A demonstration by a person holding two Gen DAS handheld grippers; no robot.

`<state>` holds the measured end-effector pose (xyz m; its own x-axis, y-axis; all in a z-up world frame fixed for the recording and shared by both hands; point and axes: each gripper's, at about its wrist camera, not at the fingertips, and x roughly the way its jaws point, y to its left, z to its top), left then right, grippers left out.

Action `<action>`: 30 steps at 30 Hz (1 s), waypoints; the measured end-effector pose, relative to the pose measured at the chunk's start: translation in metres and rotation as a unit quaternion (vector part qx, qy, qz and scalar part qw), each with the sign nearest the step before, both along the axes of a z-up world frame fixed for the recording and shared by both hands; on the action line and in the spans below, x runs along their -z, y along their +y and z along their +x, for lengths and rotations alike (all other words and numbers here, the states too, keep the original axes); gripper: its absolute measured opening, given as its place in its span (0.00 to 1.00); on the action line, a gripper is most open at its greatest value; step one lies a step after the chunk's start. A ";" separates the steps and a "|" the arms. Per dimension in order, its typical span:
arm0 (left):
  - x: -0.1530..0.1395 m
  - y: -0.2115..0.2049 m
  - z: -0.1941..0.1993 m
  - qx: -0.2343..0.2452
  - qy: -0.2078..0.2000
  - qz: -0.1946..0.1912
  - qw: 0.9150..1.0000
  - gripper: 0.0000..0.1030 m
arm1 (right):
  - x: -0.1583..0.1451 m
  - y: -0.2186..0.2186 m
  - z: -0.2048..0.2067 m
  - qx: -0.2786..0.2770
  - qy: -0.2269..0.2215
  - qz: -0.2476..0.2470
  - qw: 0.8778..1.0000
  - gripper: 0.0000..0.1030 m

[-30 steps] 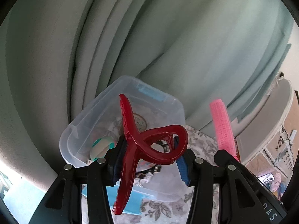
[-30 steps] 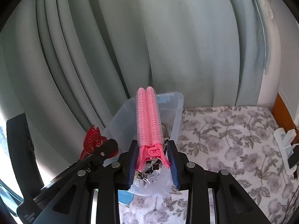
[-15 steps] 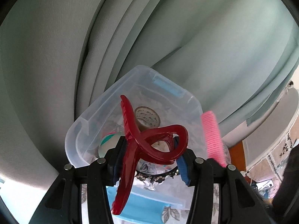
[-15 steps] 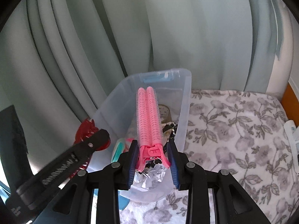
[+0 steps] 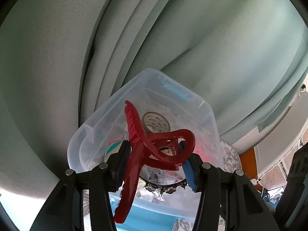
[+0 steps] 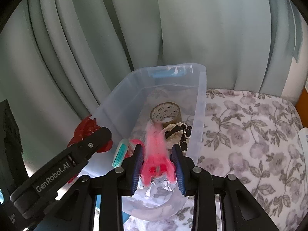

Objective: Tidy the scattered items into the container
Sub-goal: 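Open the left gripper to drop the claw clip while the right gripper drops the roller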

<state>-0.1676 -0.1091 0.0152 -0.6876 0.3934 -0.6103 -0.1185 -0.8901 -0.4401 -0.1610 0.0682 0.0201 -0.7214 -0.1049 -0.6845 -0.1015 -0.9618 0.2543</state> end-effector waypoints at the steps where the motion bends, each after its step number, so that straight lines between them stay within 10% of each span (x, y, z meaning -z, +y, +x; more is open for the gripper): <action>1: 0.000 0.001 -0.001 -0.001 0.000 -0.001 1.000 0.51 | 0.000 0.000 0.000 0.000 0.000 0.000 1.000 0.34; 30: -0.024 0.032 0.021 0.012 -0.016 -0.053 0.998 0.65 | -0.029 0.042 0.047 0.053 0.012 -0.024 0.998 0.46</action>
<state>-0.1464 -0.0776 0.0389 -0.6581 0.3415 -0.6711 -0.1268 -0.9288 -0.3483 -0.1139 0.1105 0.0490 -0.7466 -0.0595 -0.6626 -0.1947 -0.9328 0.3032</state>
